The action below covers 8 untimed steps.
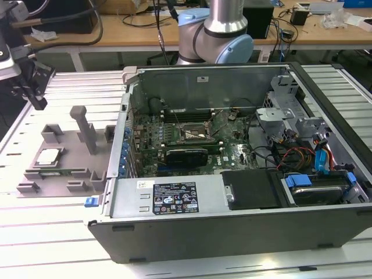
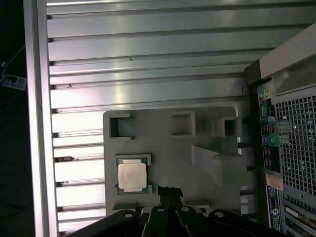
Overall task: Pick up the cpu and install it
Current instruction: 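Reach for the cpu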
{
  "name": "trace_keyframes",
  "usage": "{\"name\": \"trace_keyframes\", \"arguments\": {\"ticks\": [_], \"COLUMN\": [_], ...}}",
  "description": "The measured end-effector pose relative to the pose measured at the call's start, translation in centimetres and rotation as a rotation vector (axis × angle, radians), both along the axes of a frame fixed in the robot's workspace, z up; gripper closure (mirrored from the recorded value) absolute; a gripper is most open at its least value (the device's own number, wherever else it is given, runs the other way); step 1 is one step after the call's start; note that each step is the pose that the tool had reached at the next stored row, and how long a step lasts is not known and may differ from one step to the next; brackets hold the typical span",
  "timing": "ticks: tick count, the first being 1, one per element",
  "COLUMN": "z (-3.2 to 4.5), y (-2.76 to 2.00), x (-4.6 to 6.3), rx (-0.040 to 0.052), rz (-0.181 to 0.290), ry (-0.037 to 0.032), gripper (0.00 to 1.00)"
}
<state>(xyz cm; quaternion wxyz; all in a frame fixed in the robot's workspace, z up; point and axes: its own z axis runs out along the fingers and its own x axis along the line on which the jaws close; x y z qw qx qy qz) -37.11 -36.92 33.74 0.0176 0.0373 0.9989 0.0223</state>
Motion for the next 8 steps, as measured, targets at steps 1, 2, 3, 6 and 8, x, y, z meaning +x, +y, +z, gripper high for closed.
{"name": "trace_keyframes", "arguments": {"ticks": [1,2,3,6,8], "z": [-0.22,-0.42,-0.59,-1.68,-1.87], "y": [0.0,0.0,0.0,0.0,0.0], "x": [-0.1,-0.2,-0.3,-0.7,-0.7], "rx": [0.0,0.0,0.0,0.0,-0.0002], "rz": [0.0,0.0,0.0,0.0,0.0], "ry": [0.0,0.0,0.0,0.0,0.0002], "gripper": [0.89,0.89,0.89,0.89,0.89]}}
